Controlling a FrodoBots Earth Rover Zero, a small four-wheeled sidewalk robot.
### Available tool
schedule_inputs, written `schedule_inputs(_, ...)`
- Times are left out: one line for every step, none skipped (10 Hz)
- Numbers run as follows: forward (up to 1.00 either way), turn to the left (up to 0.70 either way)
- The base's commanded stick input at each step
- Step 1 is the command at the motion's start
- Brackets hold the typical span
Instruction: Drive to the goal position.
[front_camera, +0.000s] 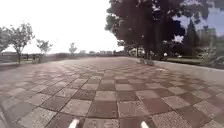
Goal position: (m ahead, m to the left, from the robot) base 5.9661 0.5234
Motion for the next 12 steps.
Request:
schedule_inputs(0.50, 0.50)
schedule_inputs(0.50, 0.49)
schedule_inputs(0.50, 0.16)
schedule_inputs(0.50, 0.00)
schedule_inputs(0.50, 0.00)
schedule_inputs(0.50, 0.00)
schedule_inputs(0.50, 0.00)
schedule_inputs(0.50, 0.04)
schedule_inputs(0.50, 0.03)
schedule_inputs(0.50, 0.06)
schedule_inputs(0.50, 0.05)
schedule_inputs(0.50, 0.07)
